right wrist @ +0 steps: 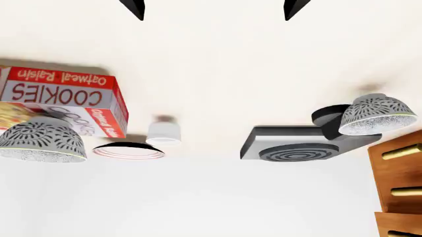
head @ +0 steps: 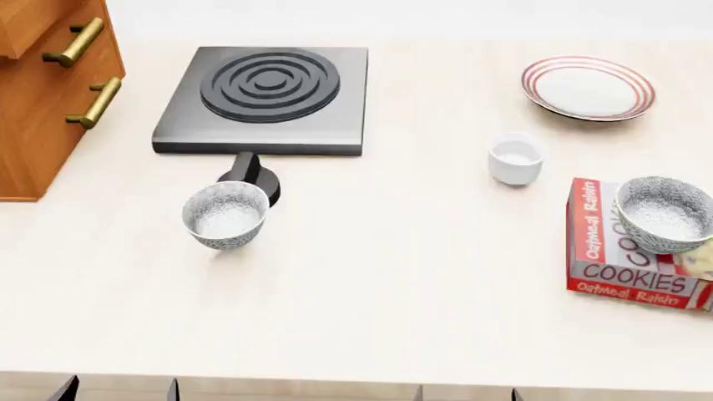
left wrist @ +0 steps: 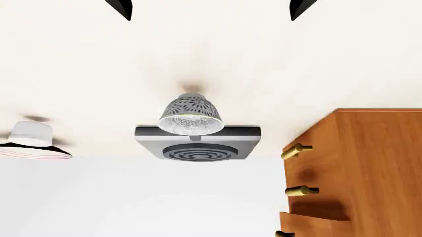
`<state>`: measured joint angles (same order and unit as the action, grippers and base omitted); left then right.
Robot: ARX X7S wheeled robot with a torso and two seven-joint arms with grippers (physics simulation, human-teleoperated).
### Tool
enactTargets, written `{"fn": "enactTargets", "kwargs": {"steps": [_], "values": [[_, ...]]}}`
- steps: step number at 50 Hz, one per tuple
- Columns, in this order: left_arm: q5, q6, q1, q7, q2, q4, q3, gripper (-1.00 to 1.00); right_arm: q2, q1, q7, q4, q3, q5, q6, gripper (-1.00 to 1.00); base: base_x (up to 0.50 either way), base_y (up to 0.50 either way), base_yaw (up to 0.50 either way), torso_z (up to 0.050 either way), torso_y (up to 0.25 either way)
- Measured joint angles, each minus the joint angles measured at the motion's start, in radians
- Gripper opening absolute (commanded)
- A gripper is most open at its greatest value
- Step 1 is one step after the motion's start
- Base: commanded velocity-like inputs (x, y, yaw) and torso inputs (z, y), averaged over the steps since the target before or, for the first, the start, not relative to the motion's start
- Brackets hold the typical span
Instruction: Pick the akita bowl on the cookies box and place it on the plate.
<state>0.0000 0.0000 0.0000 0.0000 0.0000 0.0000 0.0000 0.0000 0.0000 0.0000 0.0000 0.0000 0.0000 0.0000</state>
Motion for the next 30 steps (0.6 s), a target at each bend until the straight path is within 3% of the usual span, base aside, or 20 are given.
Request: {"fn": "enactTargets", "kwargs": {"steps": [19,30], "values": [[-0.032,-0.006,0.002,-0.087,-0.04,0.051,0.034,1.0,0.041,-0.011,0.053,-0.046,-0.055,0.037,0.015,1.0,0.0,0.0,0.0,0.0,0.0],[-0.057,-0.069,0.015,-0.133,-0.066,0.201,0.054,1.0,0.069,-0.024,0.1,-0.183,-0.071,0.056,0.07,1.0,0.0,0.0,0.0,0.0,0.0]]}}
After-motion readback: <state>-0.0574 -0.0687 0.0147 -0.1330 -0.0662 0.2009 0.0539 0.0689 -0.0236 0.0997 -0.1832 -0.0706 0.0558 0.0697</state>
